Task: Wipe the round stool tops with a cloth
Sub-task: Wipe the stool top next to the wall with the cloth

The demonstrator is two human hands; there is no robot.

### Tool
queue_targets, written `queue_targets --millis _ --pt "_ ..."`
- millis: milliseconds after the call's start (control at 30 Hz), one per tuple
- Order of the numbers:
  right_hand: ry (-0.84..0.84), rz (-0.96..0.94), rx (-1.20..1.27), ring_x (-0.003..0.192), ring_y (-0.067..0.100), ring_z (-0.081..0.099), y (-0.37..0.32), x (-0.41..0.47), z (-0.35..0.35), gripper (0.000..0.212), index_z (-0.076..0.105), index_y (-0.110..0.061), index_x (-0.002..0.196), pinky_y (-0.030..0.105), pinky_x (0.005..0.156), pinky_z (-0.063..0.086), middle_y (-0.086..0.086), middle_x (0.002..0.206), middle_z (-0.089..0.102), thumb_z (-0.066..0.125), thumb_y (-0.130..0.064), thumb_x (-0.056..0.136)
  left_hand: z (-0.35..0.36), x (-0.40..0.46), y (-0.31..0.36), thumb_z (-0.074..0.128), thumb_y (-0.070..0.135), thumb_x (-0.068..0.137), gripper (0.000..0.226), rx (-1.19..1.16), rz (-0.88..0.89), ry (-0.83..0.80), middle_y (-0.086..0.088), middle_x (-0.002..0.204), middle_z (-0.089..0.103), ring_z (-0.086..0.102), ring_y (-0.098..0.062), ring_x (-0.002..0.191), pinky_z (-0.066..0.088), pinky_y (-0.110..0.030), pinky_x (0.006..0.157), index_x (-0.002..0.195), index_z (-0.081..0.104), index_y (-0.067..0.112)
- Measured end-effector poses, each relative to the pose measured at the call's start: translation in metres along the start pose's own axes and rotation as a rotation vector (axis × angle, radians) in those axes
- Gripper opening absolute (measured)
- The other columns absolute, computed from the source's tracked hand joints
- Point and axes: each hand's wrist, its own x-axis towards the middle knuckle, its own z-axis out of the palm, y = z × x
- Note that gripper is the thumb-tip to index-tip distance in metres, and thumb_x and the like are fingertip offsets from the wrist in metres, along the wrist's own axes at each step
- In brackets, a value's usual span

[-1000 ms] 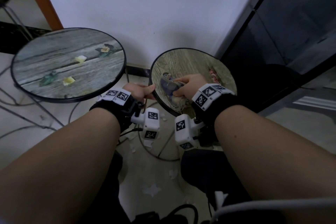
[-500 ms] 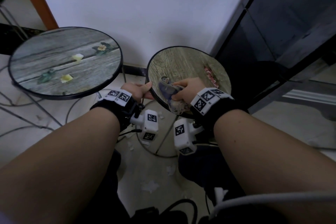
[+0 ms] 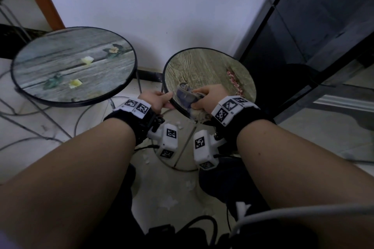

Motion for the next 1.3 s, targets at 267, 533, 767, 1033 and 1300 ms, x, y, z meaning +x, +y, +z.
queue_targets --millis 267,533,767,1033,1300 --pt "0.017 0.0 0.014 0.088 0.015 0.055 0.004 0.002 -0.003 0.043 0.067 -0.019 0.118 0.024 0.071 0.042 0.002 0.1 0.064 0.071 -0.005 0.077 0.0 0.011 -0.001 0.053 0.038 0.094 0.029 -0.023 0.008 -0.019 -0.009 0.093 0.074 0.046 0.003 0.032 0.041 -0.027 0.059 0.09 0.066 0.012" --pt "0.023 0.011 0.058 0.089 0.01 0.051 0.012 -0.005 -0.016 0.042 0.064 -0.016 0.121 0.017 0.057 0.039 0.005 0.112 0.065 0.066 -0.001 0.082 0.002 0.008 0.0 0.055 0.034 0.094 0.025 -0.067 0.008 0.004 -0.012 0.093 0.073 0.045 0.002 0.031 0.041 -0.026 0.056 0.086 0.065 0.013" --pt "0.017 0.025 0.052 0.088 0.009 0.051 0.01 -0.001 -0.017 0.042 0.064 -0.018 0.121 0.019 0.07 0.038 0.003 0.113 0.066 0.066 -0.002 0.082 -0.002 0.02 -0.002 0.068 0.021 0.085 0.062 -0.153 -0.005 0.077 -0.015 0.09 0.068 0.045 -0.017 0.047 0.046 -0.027 0.052 0.138 0.04 0.036" --pt "0.035 0.04 0.031 0.085 0.009 0.052 0.004 0.013 -0.019 0.041 0.067 -0.019 0.117 0.019 0.069 0.04 0.0 0.103 0.065 0.07 -0.004 0.078 -0.011 0.028 0.001 0.068 0.02 0.085 0.072 -0.081 0.022 0.014 -0.012 0.092 0.072 0.045 -0.016 0.048 0.049 -0.031 0.061 0.142 0.03 0.045" --pt "0.034 0.04 -0.012 0.081 0.006 0.053 -0.002 0.025 -0.022 0.044 0.067 -0.018 0.118 0.016 0.06 0.041 -0.002 0.102 0.066 0.074 -0.007 0.076 -0.014 0.03 0.002 0.065 0.018 0.088 0.065 -0.136 0.009 -0.036 -0.012 0.081 0.072 0.044 -0.014 0.04 0.039 -0.022 0.048 0.143 0.034 0.034"
